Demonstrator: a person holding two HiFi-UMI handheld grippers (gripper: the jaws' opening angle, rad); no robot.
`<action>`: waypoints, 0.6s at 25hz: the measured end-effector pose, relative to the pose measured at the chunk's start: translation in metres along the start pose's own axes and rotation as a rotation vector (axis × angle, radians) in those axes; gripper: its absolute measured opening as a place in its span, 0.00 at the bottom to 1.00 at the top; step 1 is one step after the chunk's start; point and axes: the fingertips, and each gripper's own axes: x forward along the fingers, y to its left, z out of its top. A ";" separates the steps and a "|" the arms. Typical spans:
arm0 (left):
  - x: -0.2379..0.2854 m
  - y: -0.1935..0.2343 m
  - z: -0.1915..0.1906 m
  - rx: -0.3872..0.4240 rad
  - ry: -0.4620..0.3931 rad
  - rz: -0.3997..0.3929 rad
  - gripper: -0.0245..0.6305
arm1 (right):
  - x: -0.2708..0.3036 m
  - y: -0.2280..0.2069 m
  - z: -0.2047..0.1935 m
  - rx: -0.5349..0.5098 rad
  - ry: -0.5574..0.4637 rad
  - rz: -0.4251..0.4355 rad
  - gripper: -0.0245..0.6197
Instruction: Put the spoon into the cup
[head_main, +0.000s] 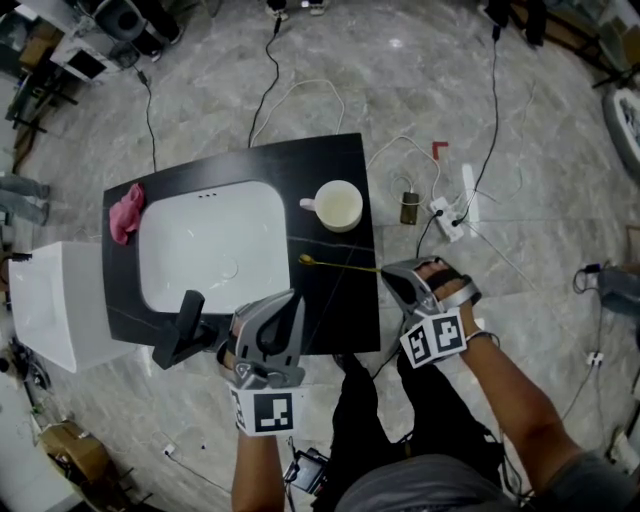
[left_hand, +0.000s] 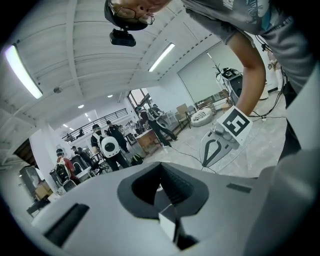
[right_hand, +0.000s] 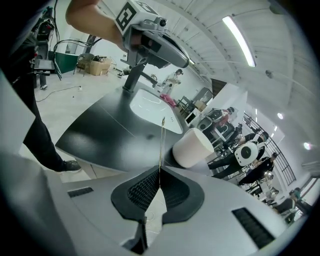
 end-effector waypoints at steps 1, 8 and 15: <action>-0.001 0.002 0.003 0.002 -0.002 0.003 0.04 | -0.003 -0.003 0.002 -0.001 0.000 -0.006 0.09; -0.009 0.019 0.023 0.027 -0.013 0.022 0.04 | -0.027 -0.032 0.010 0.000 0.012 -0.055 0.09; -0.012 0.032 0.046 0.066 -0.039 0.036 0.04 | -0.049 -0.062 0.010 -0.009 0.033 -0.096 0.09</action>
